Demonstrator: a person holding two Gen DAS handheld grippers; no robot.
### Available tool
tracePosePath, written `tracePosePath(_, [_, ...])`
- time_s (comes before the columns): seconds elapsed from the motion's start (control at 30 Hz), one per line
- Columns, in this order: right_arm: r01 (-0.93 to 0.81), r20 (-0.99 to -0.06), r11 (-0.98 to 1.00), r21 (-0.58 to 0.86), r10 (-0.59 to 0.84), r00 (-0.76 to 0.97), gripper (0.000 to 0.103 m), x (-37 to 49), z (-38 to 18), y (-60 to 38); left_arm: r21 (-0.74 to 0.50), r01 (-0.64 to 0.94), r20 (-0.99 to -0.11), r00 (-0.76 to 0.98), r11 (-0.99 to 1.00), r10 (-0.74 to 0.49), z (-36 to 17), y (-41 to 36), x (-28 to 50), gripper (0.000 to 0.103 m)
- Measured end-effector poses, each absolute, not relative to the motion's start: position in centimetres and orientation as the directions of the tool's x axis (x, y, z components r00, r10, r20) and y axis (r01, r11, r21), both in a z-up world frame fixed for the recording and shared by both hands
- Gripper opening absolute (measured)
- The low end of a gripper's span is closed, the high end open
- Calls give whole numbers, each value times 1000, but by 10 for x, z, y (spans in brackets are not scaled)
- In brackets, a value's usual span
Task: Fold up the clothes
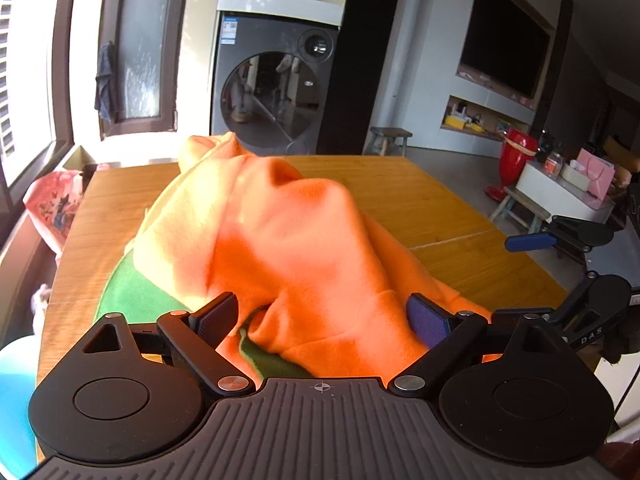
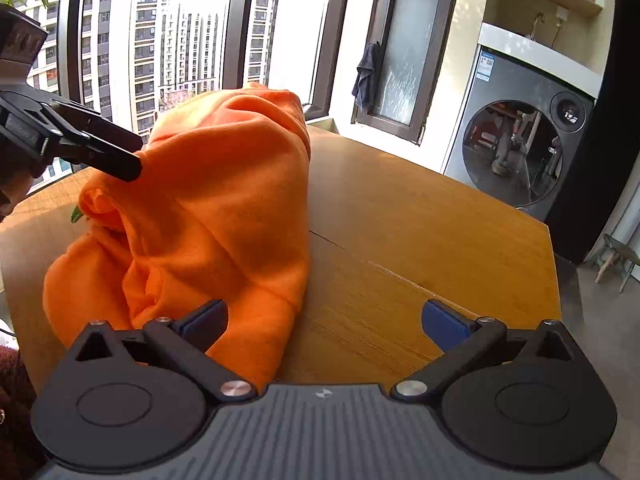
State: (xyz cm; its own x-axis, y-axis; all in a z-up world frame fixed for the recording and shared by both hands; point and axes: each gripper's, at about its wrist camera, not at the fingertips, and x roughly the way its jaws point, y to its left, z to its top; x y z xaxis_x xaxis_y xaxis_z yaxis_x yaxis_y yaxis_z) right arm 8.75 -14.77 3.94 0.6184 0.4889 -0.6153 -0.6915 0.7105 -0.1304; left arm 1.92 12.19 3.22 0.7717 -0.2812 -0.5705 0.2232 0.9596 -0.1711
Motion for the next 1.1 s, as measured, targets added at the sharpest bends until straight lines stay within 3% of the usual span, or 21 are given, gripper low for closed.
tracePosePath(0.2, [-812,-649,567,-138,568,507,103,49,50,-150,-133,208,-558,792,969,-247,34,125,13,95])
tracePosePath(0.47, [-920,-719,373,-118,607,339,100,37,30,-102,-3,366,-502,805,931,-318,43,100,-11,98])
tracePosePath(0.57, [-928,-738,339,-158,583,338,85,35,22,-89,31,429,-526,775,903,-350,41,92,-17,99])
tracePosePath(0.6, [-922,-738,364,-135,584,339,74,39,23,-89,42,444,-543,762,895,-352,38,89,-19,99])
tracePosePath(0.63, [-914,-738,391,-109,584,338,62,43,24,-90,55,456,-553,754,888,-353,35,87,-22,99])
tracePosePath(0.7, [-868,-736,495,45,604,306,50,66,29,-97,99,488,-570,742,867,-353,29,81,-29,99])
tracePosePath(0.8, [-754,-714,578,312,666,215,49,102,23,-113,189,535,-583,736,823,-344,20,67,-41,100])
tracePosePath(1.0, [-602,-666,599,529,732,143,49,127,10,-129,444,582,-571,770,681,-286,1,24,-60,101])
tracePosePath(1.1, [-518,-627,584,625,771,114,49,137,3,-139,469,580,-581,771,666,-262,-9,15,-51,101])
